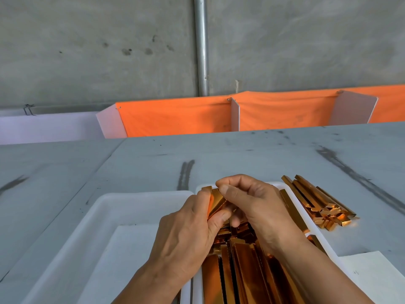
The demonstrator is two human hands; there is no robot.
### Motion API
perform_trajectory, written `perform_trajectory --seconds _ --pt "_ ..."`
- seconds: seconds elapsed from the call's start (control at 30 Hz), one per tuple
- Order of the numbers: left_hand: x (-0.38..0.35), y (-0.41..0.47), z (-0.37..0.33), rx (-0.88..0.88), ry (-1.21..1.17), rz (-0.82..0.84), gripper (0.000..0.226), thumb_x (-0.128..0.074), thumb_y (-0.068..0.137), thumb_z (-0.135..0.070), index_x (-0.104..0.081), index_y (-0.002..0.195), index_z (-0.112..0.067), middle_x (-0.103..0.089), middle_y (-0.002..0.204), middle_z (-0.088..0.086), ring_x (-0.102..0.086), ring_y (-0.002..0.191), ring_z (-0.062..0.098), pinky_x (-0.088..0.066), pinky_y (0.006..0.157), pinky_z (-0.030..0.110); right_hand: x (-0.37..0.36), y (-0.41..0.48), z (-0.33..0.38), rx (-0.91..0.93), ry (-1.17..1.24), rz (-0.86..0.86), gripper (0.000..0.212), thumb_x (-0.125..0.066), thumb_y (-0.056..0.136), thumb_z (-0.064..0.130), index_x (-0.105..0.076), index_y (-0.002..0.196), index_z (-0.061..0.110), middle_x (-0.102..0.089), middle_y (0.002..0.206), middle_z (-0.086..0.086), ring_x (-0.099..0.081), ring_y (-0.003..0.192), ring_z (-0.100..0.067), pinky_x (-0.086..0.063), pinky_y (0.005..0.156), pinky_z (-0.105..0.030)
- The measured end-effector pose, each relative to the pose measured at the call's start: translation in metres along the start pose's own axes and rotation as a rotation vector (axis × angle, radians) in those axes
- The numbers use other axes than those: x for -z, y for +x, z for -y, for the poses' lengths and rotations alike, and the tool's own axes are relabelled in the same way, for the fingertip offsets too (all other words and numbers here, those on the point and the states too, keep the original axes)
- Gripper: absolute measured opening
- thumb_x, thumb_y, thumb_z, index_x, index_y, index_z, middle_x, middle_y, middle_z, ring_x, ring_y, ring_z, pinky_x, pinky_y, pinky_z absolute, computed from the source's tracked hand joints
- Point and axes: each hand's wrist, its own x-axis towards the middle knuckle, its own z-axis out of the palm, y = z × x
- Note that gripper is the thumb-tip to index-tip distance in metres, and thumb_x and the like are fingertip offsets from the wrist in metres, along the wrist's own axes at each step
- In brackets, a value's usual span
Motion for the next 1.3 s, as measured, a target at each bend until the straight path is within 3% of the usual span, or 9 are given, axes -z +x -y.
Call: perform_trajectory --seconds 0.13,0.27,0.33,0.5,0.67,0.77,1.07,1.3 --pt "0.0005 -0.0008 -0.0014 -0.011 -0.055 0.003 0.054 -0.005 0.087 -0.078 -0.033 0.109 -0.038 -0.05 0.083 -0.015 -0.057 0.07 0.004 -0.05 0.059 0.019 0.0012 0.0013 0.0003 -0.017 0.019 0.001 0.007 -0.069 0.09 0.026 -0.075 0.086 0.026 -0.07 0.071 -0.013 -0.054 0.048 -0.017 -0.049 0.052 -0.022" --pt "0.0016 -0.0016 -0.0023 -0.027 -0.045 -0.009 0.056 0.002 0.084 -0.08 -0.032 0.106 -0.04 -0.051 0.08 -0.015 -0.056 0.067 0.003 -0.046 0.055 0.016 0.0028 0.0022 0.0009 -0.025 0.043 0.012 0.01 -0.069 0.09 0.019 -0.074 0.082 0.021 -0.068 0.07 -0.016 -0.053 0.046 -0.017 -0.049 0.049 -0.023" --pt "0.002 -0.0014 -0.0028 -0.021 -0.058 -0.002 0.057 0.003 0.083 -0.081 -0.031 0.105 -0.041 -0.051 0.08 -0.016 -0.056 0.068 0.002 -0.044 0.055 0.014 0.003 0.0018 0.002 -0.023 0.06 0.027 0.008 -0.071 0.086 0.026 -0.074 0.082 0.019 -0.068 0.071 -0.018 -0.054 0.046 -0.018 -0.05 0.05 -0.024" --pt "0.0003 -0.0011 -0.0012 -0.007 -0.062 0.002 0.059 0.004 0.081 -0.083 -0.031 0.103 -0.04 -0.049 0.077 -0.015 -0.056 0.066 0.004 -0.041 0.053 0.013 0.0038 -0.0004 0.0037 -0.007 0.051 0.06 0.033 -0.074 0.07 0.047 -0.074 0.082 0.017 -0.07 0.072 -0.018 -0.057 0.05 -0.018 -0.051 0.052 -0.023" --pt "-0.002 -0.0011 -0.0008 0.01 -0.112 0.031 0.056 -0.008 0.086 -0.079 -0.037 0.109 -0.037 -0.054 0.084 -0.013 -0.059 0.072 0.005 -0.053 0.062 0.027 0.0027 0.0005 0.0028 -0.011 0.02 0.037 0.016 -0.076 0.076 0.031 -0.073 0.079 0.016 -0.068 0.066 -0.009 -0.057 0.046 -0.016 -0.051 0.049 -0.022" --pt "-0.0016 -0.0015 -0.0012 -0.013 -0.072 0.019 0.051 -0.009 0.088 -0.077 -0.036 0.107 -0.038 -0.051 0.078 -0.013 -0.057 0.067 0.005 -0.052 0.058 0.025 0.0027 0.0004 0.002 -0.012 0.003 0.015 0.01 -0.072 0.086 0.019 -0.073 0.077 0.016 -0.067 0.065 -0.011 -0.055 0.045 -0.016 -0.05 0.048 -0.022" --pt "0.0011 -0.0018 -0.0037 -0.035 -0.082 0.019 0.052 -0.008 0.089 -0.075 -0.036 0.109 -0.037 -0.051 0.08 -0.016 -0.057 0.07 0.003 -0.049 0.058 0.019 0.0016 -0.0001 0.0053 -0.089 0.154 0.018 0.017 -0.065 0.092 0.014 -0.069 0.075 0.009 -0.065 0.067 -0.015 -0.051 0.042 -0.014 -0.046 0.043 -0.022" --pt "0.0007 -0.002 -0.0042 -0.031 -0.09 0.006 0.053 -0.008 0.087 -0.078 -0.037 0.108 -0.039 -0.049 0.076 -0.016 -0.056 0.067 0.003 -0.046 0.055 0.014 0.0003 -0.0003 0.0053 -0.076 0.133 0.003 0.016 -0.068 0.09 0.014 -0.071 0.074 0.018 -0.064 0.067 -0.014 -0.049 0.041 -0.015 -0.044 0.043 -0.023"
